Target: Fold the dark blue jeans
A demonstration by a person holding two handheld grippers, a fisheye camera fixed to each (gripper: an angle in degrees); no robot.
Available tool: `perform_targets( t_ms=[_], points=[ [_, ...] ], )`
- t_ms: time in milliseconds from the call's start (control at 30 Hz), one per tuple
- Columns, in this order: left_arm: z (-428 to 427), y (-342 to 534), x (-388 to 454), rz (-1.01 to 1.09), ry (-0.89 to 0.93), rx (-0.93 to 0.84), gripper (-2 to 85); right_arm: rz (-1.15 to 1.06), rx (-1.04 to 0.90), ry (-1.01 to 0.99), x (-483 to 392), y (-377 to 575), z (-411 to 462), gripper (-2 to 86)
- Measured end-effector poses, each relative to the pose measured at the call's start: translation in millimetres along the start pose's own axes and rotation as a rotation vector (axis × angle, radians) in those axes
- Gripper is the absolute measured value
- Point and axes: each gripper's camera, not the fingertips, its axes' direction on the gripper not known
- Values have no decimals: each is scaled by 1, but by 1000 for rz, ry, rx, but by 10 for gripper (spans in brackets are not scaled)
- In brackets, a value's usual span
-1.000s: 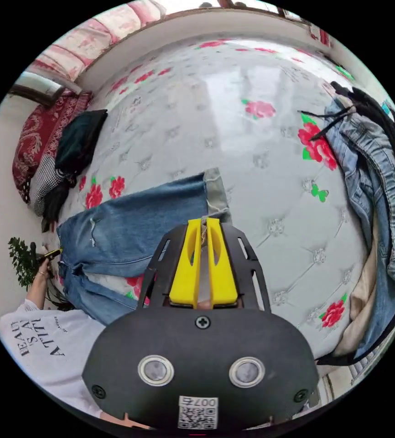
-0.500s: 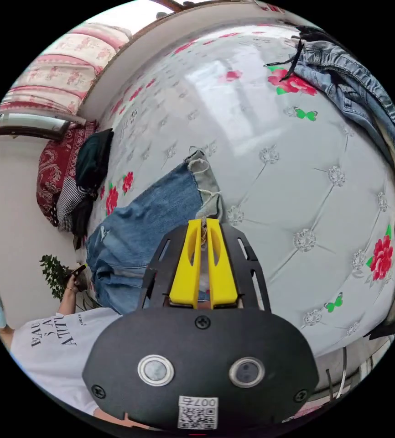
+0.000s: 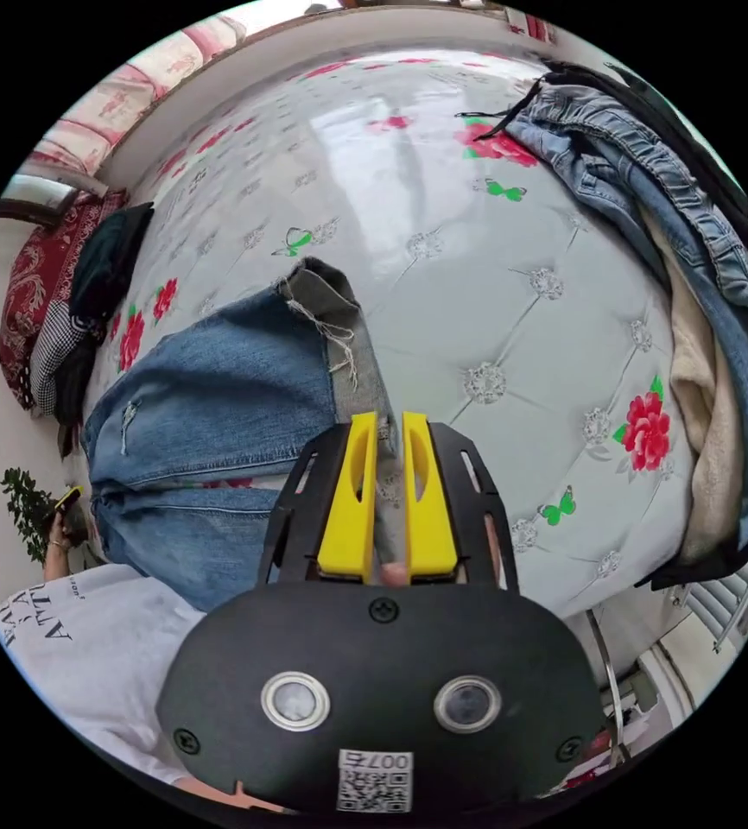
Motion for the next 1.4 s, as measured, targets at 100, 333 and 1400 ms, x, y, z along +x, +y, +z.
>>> perform_targets(
  t_ms=[100,333,1400],
  points=[
    [-33,-27,-1,48,-21,81,65,-52,126,22,-34,-15,-40,39],
    [43,-129,84,276,12,-92,87,-197,13,-54,-173,-71,50,58],
    [72,153,34,-314,-31,104,131,-1087,-132,-382,-704,225,49,61]
  ],
)
